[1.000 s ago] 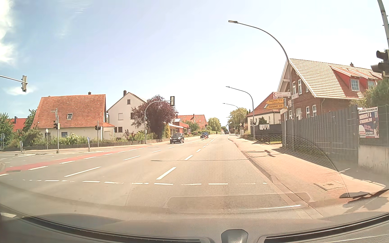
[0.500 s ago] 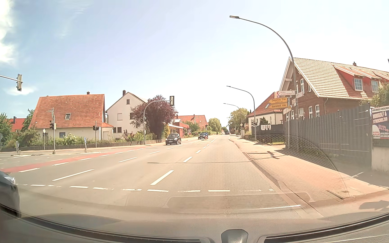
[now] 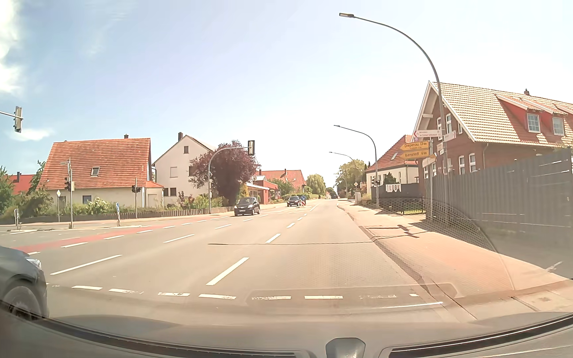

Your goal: Follow the waypoints while adhering to traffic rules and regulations

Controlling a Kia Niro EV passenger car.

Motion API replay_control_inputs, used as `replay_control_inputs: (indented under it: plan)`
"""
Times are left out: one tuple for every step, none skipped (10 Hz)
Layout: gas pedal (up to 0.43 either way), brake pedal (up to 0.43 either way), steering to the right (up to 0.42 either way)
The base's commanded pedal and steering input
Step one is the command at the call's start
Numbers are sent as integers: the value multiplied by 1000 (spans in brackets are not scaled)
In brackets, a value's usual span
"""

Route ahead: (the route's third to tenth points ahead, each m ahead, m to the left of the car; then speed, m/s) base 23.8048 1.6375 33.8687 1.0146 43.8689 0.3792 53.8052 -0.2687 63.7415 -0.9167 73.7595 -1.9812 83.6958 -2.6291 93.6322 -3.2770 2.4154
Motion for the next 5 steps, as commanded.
replay_control_inputs:
  plan:
    - [228, 6, 10]
    - [228, 0, 10]
    - [228, 6, 10]
    - [240, 6, 11]
    - [240, 6, 14]
